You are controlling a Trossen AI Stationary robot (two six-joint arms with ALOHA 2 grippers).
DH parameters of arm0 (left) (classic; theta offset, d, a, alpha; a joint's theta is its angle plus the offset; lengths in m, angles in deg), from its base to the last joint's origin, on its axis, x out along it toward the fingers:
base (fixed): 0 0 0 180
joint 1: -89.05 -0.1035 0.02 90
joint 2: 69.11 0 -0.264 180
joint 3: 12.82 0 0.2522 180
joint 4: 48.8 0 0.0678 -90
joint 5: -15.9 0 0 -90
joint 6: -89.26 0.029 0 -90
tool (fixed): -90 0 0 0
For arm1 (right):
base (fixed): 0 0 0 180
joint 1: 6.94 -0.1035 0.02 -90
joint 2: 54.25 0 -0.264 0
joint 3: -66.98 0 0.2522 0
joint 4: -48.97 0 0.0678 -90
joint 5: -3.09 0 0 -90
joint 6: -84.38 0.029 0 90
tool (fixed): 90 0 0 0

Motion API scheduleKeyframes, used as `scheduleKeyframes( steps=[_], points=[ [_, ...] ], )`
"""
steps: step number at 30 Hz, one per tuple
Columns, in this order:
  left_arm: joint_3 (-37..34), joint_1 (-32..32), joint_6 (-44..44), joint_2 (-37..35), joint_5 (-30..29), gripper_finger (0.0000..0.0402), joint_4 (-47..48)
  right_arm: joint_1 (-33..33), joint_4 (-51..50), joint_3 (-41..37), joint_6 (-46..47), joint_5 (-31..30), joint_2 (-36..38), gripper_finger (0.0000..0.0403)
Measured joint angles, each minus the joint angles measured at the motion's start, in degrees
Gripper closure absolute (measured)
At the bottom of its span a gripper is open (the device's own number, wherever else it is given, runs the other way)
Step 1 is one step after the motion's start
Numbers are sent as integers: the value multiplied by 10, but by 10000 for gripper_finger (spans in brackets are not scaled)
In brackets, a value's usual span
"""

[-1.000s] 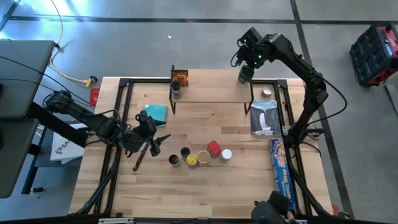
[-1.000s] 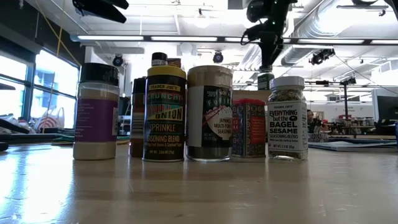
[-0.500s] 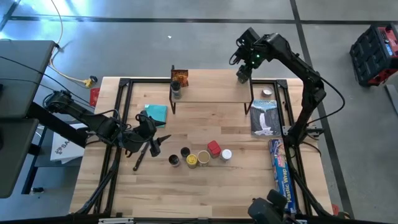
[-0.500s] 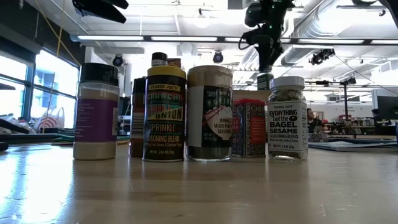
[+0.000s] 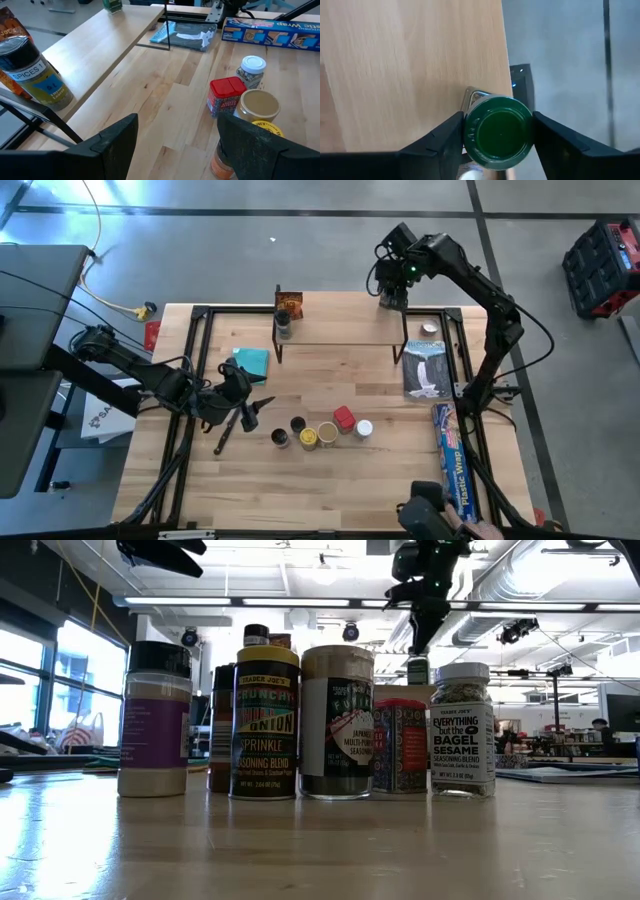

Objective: Shelf spices
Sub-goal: Put the green seasoning bottle on the shelf, then put the white seasoning bottle on the shelf

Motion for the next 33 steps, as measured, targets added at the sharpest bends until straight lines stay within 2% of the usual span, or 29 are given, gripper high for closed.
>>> scheduleKeyframes(
  steps=[6,19,33],
  points=[
    [0,0,0,0,0,135,0,0,3,0,-51,-1,0,186],
    [0,0,-1,0,0,135,0,0,-1,0,-41,15,0,179],
    [0,0,-5,0,9,135,1,0,17,0,-60,6,8,130]
  ],
)
